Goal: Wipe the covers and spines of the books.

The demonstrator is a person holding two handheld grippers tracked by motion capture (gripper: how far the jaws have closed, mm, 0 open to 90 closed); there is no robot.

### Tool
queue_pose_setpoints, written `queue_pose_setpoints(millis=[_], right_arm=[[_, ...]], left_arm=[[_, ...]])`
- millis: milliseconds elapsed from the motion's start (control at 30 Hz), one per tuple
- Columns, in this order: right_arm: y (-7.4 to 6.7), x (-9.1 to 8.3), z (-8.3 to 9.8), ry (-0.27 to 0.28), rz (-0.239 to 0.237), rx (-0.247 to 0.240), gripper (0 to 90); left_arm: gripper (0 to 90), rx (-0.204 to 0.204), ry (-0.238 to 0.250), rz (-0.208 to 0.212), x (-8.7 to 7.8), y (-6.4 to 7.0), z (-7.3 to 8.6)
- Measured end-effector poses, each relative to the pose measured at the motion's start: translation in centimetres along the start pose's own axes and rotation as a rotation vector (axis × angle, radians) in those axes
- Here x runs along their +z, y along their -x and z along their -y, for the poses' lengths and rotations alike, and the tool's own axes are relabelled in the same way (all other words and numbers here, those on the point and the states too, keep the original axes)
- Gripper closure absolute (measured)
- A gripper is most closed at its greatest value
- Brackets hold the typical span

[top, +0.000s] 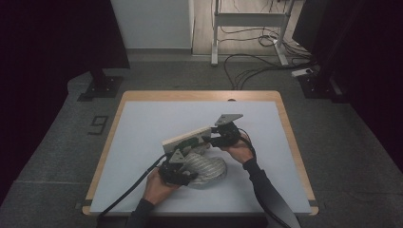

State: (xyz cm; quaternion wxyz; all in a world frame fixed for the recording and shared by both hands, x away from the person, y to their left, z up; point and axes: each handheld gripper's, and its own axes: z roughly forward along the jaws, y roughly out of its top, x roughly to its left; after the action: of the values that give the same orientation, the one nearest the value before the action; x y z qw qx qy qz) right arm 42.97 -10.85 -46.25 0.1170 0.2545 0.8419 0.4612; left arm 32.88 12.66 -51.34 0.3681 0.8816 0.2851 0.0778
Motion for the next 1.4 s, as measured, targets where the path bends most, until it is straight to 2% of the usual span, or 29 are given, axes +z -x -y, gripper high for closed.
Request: queue_pose_setpoints(millis=[167,267,333,533,700,967,1267,1400], right_arm=[[-0.1,0.1,0.0,-0.002,0.002,0.002,48.7],[0.0,0.0,0.1,0.001,0.001,0.004,49.0],[0.0,0.0,0.1,0.003,0.000,0.005,49.1],[-0.1,0.0,0.2,0.009,0.002,0.008,50.0],[-0.1,0.0,0.2,0.010,0.001,0.008,50.3],[-0.1,-0.1,0.3,0.010,0.003,0.008,50.5],[-0.1,-0.1,0.3,0.016,0.002,0.011,50.9],[-0.1,-0.1,0.3,0.017,0.003,0.011,51.0]], left_arm=[[48.7,-0.007,-0.004,0.026,0.1,0.2,0.1],[65.1,-0.007,0.001,0.051,-0.1,0.3,0.1],[69.7,-0.004,0.004,0.055,-0.5,0.3,0.1],[71.0,-0.003,0.000,0.051,-2.4,0.1,0.1],[70.8,-0.023,0.015,0.043,-4.4,-0.1,0.7],[69.5,-0.043,-0.007,-0.013,-7.5,-1.1,2.4],[68.6,-0.106,0.034,-0.066,-11.0,-3.1,4.2],[68.3,-0.120,0.017,-0.106,-11.9,-4.0,4.8]])
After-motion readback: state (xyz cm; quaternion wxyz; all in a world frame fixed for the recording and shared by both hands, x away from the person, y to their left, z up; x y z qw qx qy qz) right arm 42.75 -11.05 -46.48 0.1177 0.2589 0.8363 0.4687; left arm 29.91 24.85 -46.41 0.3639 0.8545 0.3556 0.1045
